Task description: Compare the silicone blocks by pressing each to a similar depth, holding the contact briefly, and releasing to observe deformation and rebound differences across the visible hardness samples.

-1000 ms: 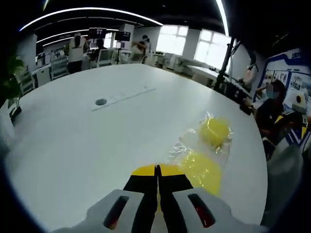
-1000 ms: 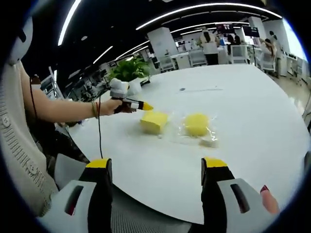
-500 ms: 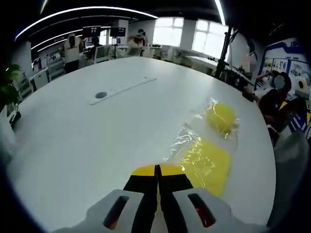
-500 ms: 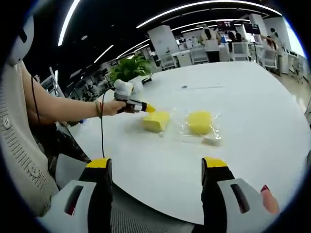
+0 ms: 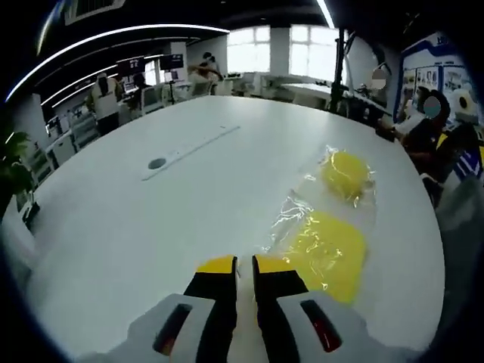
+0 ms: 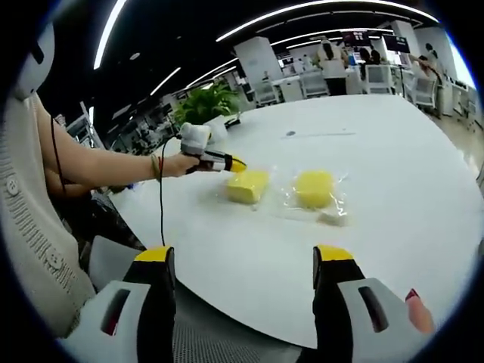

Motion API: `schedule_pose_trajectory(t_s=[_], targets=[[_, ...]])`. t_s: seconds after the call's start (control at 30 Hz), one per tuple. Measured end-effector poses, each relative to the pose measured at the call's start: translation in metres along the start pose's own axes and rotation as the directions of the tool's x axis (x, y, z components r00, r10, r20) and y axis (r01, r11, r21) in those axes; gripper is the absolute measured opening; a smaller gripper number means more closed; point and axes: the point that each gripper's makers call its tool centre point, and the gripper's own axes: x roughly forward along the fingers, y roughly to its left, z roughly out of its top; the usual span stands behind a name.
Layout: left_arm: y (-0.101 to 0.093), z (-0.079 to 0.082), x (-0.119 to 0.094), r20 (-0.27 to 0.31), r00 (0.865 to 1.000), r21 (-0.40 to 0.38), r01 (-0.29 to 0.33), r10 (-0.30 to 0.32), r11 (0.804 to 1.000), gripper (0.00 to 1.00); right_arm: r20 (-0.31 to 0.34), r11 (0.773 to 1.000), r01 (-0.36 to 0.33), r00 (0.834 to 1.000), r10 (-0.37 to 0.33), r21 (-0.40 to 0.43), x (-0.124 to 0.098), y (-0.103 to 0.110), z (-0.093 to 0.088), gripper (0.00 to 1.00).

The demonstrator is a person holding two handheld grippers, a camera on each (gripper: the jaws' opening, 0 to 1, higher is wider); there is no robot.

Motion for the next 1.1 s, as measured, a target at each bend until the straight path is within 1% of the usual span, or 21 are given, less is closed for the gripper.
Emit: schedule_pose_trajectory(t_s=[0.13, 0.23, 0.47, 0.63, 0.73, 0.8, 0.87, 1.1], targets=[[0.004, 0.002, 0.0, 0.01, 1.0, -0.02, -0.012, 0.012, 1.0, 0.17, 0.004, 1.0, -0.004, 1.0, 0.004, -0.001, 0.0, 0.001, 0.001, 0.69], [0.005, 0.003, 0.001, 0.026, 1.0, -0.056, -0.008, 0.01, 0.998, 0.23, 0.002, 1.0, -0.006, 1.0, 0.006, -0.001, 0.001, 0.001, 0.0, 0.68], [0.004, 0.002, -0.003, 0.035, 0.999, -0.08, -0.012, 0.014, 0.997, 0.29, 0.002, 1.0, -0.013, 1.0, 0.013, -0.001, 0.002, 0.002, 0.0, 0.68], [0.005, 0.005, -0.013, 0.058, 0.998, -0.106, -0.025, 0.031, 0.994, 0.3, 0.0, 1.0, -0.025, 1.0, 0.025, -0.008, 0.004, 0.005, 0.0, 0.68], [0.003, 0.009, -0.022, 0.091, 0.995, -0.144, -0.023, 0.036, 0.989, 0.34, 0.001, 0.999, -0.035, 0.999, 0.035, -0.014, 0.004, 0.007, 0.001, 0.68], [0.001, 0.011, -0.028, 0.104, 0.994, -0.163, -0.025, 0.042, 0.986, 0.37, 0.001, 0.999, -0.036, 0.999, 0.036, -0.021, 0.005, 0.008, 0.002, 0.68], [-0.002, 0.013, -0.034, 0.119, 0.992, -0.171, -0.024, 0.045, 0.985, 0.37, 0.004, 0.999, -0.043, 0.999, 0.043, -0.029, 0.005, 0.009, 0.003, 0.68], [-0.011, 0.013, -0.053, 0.138, 0.989, -0.176, -0.036, 0.061, 0.984, 0.4, 0.009, 0.997, -0.061, 0.998, 0.061, -0.046, 0.005, 0.015, 0.005, 0.68]])
